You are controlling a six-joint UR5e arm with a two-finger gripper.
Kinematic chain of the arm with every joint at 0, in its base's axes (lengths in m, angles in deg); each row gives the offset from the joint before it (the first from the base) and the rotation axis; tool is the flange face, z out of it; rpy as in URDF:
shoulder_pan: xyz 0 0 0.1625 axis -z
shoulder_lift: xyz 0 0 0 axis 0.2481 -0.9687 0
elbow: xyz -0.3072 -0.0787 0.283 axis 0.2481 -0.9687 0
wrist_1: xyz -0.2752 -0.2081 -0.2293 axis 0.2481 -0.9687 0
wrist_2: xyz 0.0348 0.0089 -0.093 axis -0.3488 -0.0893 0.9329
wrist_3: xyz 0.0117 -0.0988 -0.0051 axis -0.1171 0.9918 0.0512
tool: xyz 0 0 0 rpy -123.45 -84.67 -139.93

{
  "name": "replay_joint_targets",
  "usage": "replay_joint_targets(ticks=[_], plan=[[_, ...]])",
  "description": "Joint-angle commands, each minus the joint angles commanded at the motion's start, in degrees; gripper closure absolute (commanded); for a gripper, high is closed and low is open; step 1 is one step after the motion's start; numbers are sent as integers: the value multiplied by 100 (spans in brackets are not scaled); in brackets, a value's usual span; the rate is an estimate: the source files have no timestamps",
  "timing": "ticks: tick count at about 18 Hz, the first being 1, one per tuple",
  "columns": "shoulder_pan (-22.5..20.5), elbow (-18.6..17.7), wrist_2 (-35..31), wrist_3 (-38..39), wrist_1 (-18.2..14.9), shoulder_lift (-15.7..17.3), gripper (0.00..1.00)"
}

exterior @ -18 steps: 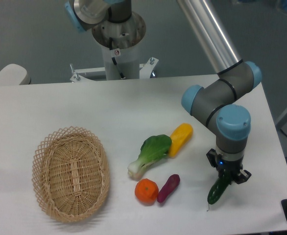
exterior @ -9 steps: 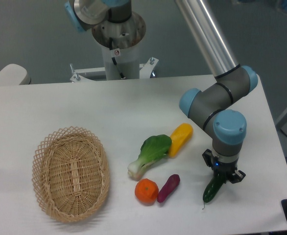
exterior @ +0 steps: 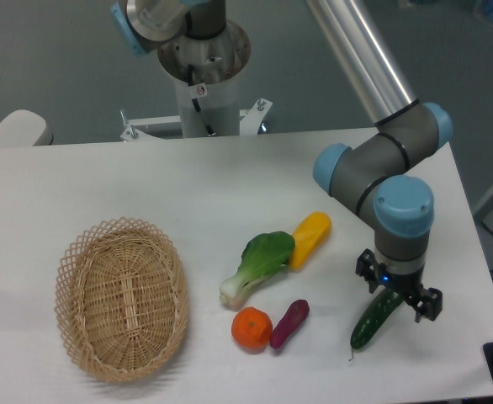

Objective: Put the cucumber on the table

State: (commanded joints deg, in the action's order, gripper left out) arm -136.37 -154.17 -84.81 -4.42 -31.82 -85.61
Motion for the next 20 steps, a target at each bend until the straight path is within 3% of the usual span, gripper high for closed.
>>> replay_joint_targets(ticks=[7, 13, 17, 20], plan=[[9, 159, 26, -438, -96, 553, 0], [-166, 185, -9, -1553, -939, 1010, 0], [-535, 457, 26, -2397, -1940, 1213, 0], [-781, 379, 44, -3091, -2074, 1362, 0]])
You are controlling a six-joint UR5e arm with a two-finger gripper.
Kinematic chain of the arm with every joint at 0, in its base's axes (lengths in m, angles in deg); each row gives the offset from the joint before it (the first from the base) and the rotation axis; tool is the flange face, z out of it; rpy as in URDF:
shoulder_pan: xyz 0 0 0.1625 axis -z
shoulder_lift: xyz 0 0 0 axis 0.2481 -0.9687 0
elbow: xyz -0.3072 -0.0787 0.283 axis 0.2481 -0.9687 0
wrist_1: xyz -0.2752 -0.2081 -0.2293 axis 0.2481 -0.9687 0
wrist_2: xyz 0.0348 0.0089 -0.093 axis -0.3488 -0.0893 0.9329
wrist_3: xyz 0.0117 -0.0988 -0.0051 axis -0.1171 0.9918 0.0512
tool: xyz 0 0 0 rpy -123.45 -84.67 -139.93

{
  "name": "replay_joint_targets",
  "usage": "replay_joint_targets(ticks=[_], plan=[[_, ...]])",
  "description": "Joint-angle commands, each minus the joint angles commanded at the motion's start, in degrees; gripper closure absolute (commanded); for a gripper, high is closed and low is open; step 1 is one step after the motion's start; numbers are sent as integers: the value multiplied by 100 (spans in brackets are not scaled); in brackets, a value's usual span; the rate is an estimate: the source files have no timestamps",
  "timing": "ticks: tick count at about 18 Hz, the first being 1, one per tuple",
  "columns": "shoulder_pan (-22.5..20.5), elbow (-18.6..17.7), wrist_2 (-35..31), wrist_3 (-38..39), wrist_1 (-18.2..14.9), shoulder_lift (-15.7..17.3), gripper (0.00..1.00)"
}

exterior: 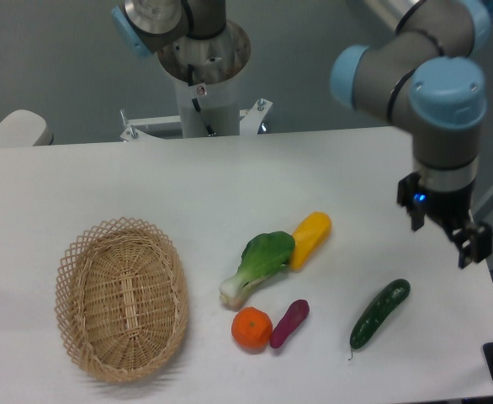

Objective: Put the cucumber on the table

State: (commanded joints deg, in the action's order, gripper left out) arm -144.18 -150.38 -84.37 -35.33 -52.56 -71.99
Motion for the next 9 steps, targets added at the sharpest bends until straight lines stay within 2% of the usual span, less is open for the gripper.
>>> replay_joint_targets(ticks=[3, 9], plan=[[-246, -18, 149, -590, -219, 44, 0], [-159, -176, 158, -495, -176, 124, 0]])
